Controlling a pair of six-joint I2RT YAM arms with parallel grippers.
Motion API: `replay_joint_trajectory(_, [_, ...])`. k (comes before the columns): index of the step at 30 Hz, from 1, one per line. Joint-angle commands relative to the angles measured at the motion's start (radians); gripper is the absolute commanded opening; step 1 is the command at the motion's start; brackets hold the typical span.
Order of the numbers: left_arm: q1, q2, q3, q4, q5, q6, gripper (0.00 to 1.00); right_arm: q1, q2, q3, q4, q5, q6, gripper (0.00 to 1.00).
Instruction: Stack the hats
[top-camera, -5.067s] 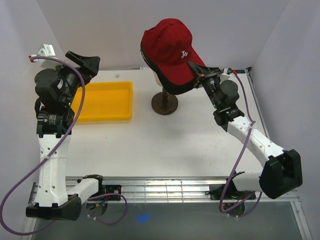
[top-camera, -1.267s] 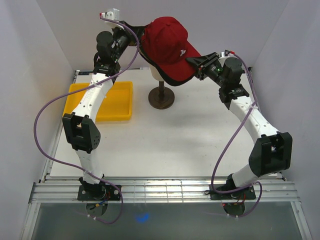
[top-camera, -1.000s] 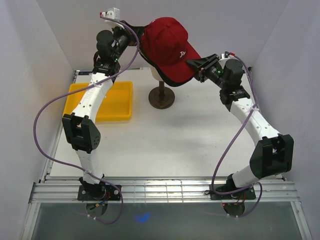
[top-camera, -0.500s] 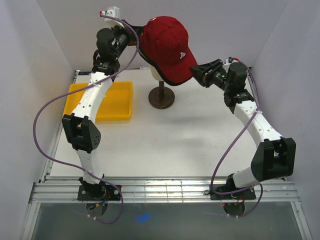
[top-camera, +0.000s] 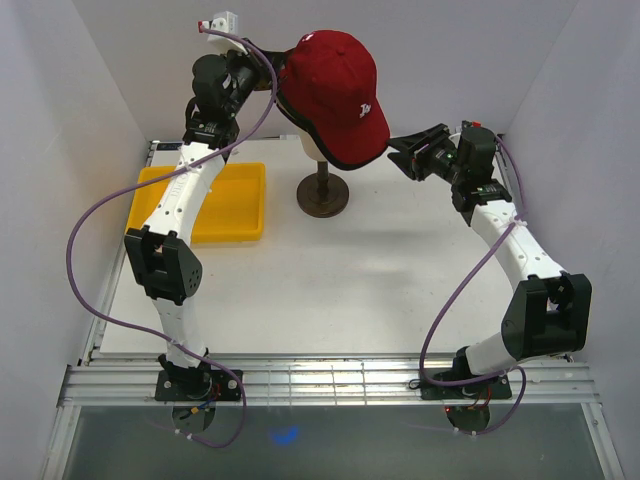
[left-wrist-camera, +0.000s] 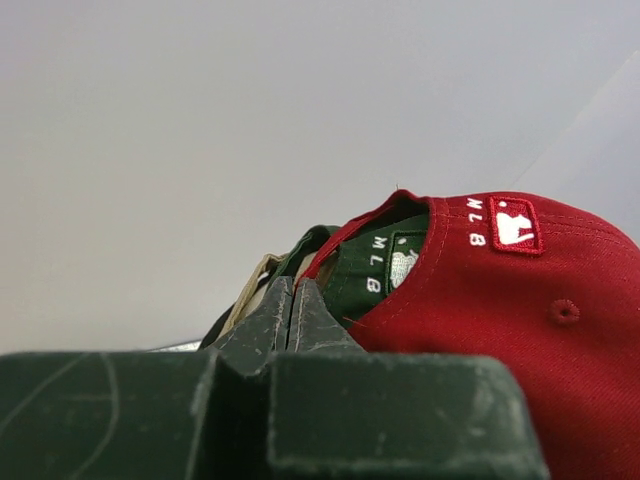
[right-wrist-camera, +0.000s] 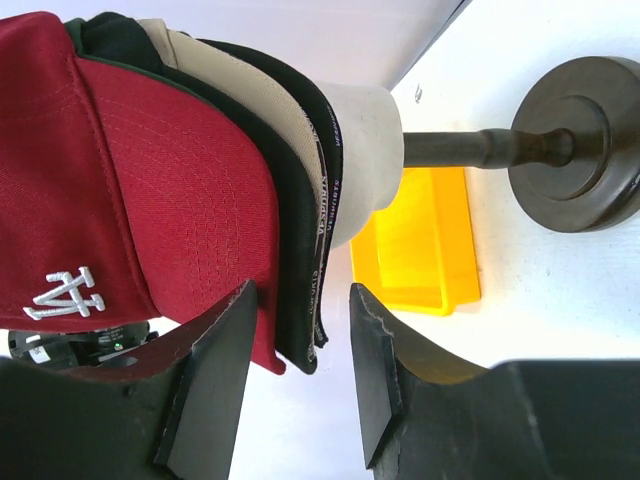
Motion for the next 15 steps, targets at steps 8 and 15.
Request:
replay_joint_trajectory(8, [0.038, -0.046, -0.036, -0.083, -0.023, 0.024, 0.30, -0.004, -0.012, 0.073, -0.076, 0.011, -0.066, 0.49])
replay_joint_trajectory(15, [0.046, -0.063, -0.016, -0.037, 0.005, 0.030, 0.48, -0.006, -0.015, 0.089, -0.076, 0.005, -0.076, 0.49])
